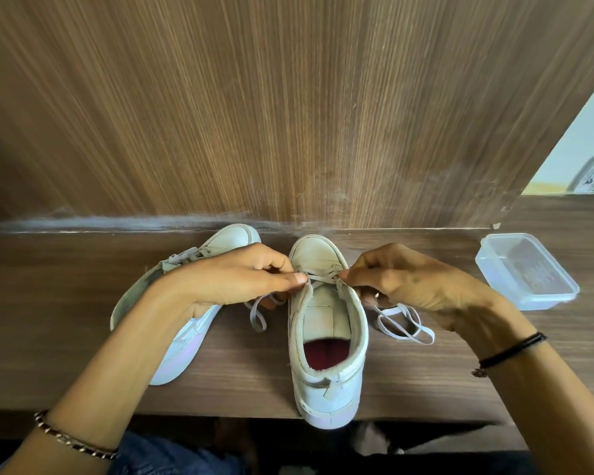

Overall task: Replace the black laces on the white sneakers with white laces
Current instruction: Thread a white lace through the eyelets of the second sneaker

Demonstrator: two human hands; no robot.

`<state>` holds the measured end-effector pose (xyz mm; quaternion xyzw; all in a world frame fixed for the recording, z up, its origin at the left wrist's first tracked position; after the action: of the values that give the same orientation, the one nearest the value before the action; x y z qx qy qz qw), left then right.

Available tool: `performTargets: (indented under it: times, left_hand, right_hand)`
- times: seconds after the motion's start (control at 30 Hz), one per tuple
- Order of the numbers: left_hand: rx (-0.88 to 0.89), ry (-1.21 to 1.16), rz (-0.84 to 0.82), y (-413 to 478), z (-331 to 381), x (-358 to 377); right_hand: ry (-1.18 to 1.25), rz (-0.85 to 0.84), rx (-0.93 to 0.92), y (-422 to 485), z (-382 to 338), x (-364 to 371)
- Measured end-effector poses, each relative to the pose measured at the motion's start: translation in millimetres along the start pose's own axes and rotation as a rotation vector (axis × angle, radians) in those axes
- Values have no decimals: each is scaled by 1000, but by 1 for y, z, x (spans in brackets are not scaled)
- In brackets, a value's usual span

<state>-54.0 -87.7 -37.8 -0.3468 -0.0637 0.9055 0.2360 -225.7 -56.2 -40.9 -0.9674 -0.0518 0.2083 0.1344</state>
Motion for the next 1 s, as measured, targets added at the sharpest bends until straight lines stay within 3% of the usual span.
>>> performTargets:
  times: [0.33, 0.63, 0.77, 0.87, 1.0]
  left_hand:
    - [27, -18, 104, 5, 4, -11]
    - [-89, -146, 166, 7, -2, -8]
    - [79, 22, 422, 9, 16, -26]
    - [313, -164, 322, 2, 58, -17]
    - [325, -376, 266, 0, 75, -10]
  right_hand:
    - [335, -65, 120, 2, 11, 11]
    - [137, -44, -41, -8, -19, 1]
    - [151, 60, -171, -10, -41, -10]
    - [199, 99, -254, -11, -55, -13]
    - [307, 117, -313, -12, -62, -20]
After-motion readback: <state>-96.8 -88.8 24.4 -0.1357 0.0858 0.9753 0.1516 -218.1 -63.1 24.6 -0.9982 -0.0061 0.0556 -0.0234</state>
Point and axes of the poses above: each hand's wrist, its own y-axis towards the middle knuckle, its own x-axis out of the palm, z = x × y, the point moved 9 cm from there along y, towards the middle knuckle, and after that the axes turned 12 degrees about z, right-handed, at the moved point
